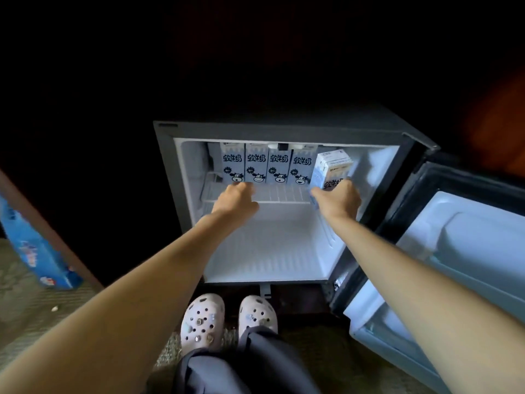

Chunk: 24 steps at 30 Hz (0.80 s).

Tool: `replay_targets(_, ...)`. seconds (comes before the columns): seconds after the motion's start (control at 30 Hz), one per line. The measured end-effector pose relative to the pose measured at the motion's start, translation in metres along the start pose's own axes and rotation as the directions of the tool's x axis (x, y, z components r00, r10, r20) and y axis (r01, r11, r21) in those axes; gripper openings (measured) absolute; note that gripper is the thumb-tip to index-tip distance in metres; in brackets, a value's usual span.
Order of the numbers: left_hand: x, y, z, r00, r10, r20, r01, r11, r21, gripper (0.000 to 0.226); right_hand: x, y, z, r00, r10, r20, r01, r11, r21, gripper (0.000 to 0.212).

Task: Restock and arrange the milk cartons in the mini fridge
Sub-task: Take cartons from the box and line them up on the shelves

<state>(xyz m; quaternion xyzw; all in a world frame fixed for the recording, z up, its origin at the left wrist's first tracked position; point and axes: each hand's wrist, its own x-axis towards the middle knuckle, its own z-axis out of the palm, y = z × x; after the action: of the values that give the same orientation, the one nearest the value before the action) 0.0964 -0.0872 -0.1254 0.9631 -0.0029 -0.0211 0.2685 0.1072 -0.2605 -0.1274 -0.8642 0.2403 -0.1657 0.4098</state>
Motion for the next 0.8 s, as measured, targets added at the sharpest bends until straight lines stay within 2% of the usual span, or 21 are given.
replay_targets(0.13, 0.026, -0.011, 0.003, 0.988, -0.072, -0.138, 0.063, 0.996, -0.065, 0.040, 0.029, 0.000, 0.008, 0.999, 0.022, -0.039, -0.022, 1.000, 0.009, 0.046)
replay_targets(0.23, 0.042, -0.017, 0.008, 0.972, -0.136, -0.192, 0.113, 0.985, -0.129, 0.036, 0.044, -0.001, 0.017, 0.998, 0.042, -0.050, -0.041, 0.999, 0.020, 0.051)
replay_targets(0.37, 0.056, -0.018, 0.013, 0.962, -0.190, -0.197, 0.159, 0.973, -0.167, 0.035, 0.056, -0.003, 0.031, 0.997, 0.075, -0.023, -0.074, 0.997, 0.035, 0.052)
replay_targets(0.57, 0.064, -0.019, 0.016, 0.957, -0.191, -0.219, 0.143, 0.966, -0.216, 0.040, 0.061, -0.005, 0.035, 0.992, 0.102, 0.073, -0.102, 0.995, -0.007, 0.060)
replay_targets(0.8, 0.068, -0.024, 0.019, 0.950, -0.179, -0.256, 0.122, 0.967, -0.223, 0.046, 0.065, 0.001, 0.037, 0.996, 0.000, 0.092, 0.012, 0.992, -0.125, 0.057)
